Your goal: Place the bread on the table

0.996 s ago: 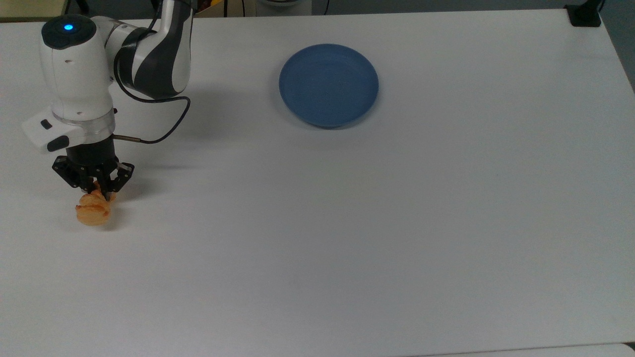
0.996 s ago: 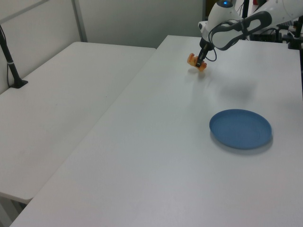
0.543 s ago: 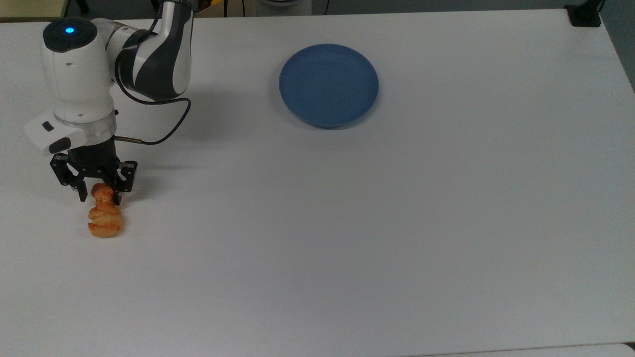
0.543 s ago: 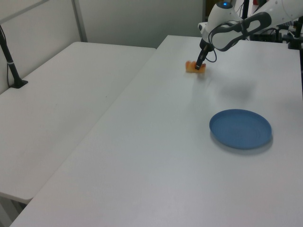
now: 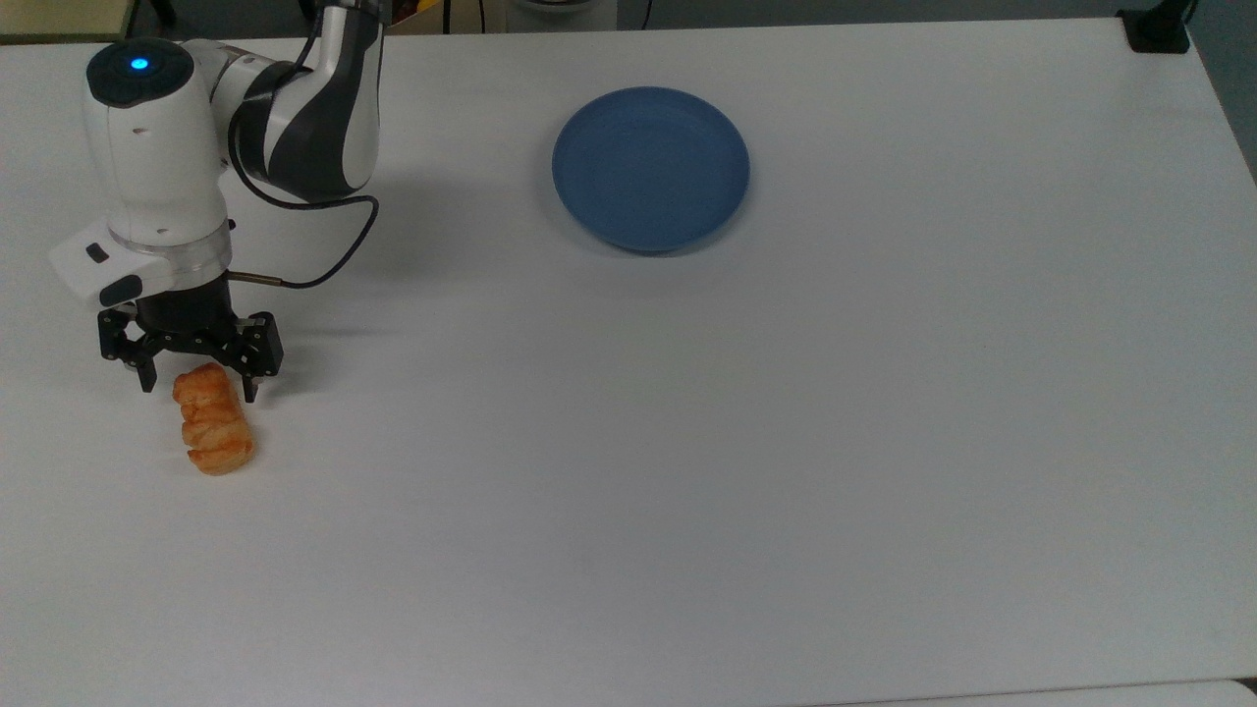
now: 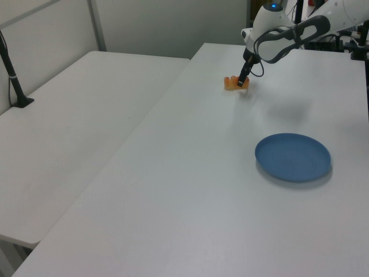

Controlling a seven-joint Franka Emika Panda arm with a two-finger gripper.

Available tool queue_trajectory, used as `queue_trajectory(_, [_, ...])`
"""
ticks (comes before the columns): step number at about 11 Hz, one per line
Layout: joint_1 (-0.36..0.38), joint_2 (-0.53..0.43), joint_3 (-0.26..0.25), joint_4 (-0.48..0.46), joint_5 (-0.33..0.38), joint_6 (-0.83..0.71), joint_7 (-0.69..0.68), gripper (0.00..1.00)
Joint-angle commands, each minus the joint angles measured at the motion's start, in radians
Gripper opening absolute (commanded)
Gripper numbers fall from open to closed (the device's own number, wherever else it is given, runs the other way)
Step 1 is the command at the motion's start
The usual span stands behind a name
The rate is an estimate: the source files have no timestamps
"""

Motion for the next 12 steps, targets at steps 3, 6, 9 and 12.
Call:
queue_trajectory(3, [0.013,-0.076,0.002,-0.015,-0.007,-0.002,0.001,1.0])
queue_trajectory(6, [0.042,-0.154,0.011,-0.035,-0.01,-0.101,0.094,1.0])
queue_trajectory(9, [0.157,-0.271,0.011,-0.088,-0.013,-0.253,0.244,1.0])
queue_trajectory(12, [0.295,-0.398,0.013,-0.127,-0.063,-0.505,0.422,1.0])
